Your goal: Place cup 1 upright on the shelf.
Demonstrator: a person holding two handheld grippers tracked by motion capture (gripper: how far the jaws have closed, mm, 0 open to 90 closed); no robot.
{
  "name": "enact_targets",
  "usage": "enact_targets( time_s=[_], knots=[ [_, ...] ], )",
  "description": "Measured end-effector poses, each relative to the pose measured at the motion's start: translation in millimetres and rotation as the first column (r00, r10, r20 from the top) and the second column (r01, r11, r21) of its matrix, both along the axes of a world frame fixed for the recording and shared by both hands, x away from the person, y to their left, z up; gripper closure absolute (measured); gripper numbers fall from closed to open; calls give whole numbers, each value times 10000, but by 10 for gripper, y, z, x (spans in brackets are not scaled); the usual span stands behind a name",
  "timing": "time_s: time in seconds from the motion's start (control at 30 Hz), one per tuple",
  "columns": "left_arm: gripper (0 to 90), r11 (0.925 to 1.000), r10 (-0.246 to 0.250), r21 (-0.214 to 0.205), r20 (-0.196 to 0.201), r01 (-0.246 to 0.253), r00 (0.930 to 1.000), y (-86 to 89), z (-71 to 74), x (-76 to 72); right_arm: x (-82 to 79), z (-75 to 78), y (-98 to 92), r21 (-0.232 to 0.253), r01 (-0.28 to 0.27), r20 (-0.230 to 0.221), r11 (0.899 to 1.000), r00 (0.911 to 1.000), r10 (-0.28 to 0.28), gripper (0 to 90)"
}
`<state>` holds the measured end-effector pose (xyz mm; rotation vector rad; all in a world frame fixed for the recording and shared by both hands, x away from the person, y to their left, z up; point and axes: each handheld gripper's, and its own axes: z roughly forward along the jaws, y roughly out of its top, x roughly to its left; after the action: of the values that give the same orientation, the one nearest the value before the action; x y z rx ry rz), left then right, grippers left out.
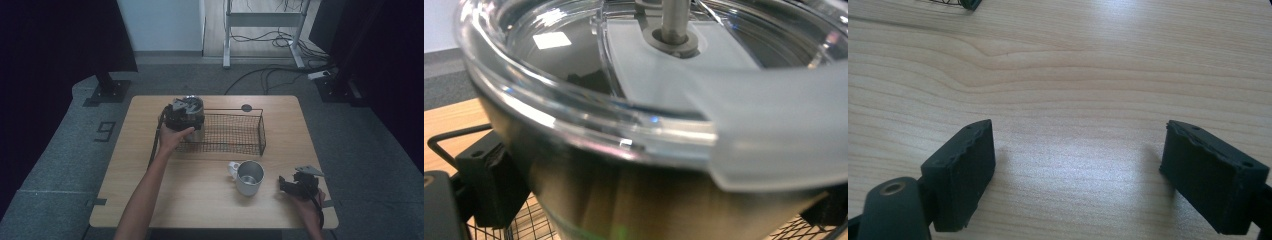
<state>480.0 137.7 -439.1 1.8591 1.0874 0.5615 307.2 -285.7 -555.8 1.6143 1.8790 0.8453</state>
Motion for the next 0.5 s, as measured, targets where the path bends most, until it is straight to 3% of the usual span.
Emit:
enact_targets(
  time_s=[0.5],
  knots=[
    [41,9998,101,168,-425,-94,9990,-15,-171,40,-1,1,0,-10,4,-12,10000,10000,-4,137]
  ],
)
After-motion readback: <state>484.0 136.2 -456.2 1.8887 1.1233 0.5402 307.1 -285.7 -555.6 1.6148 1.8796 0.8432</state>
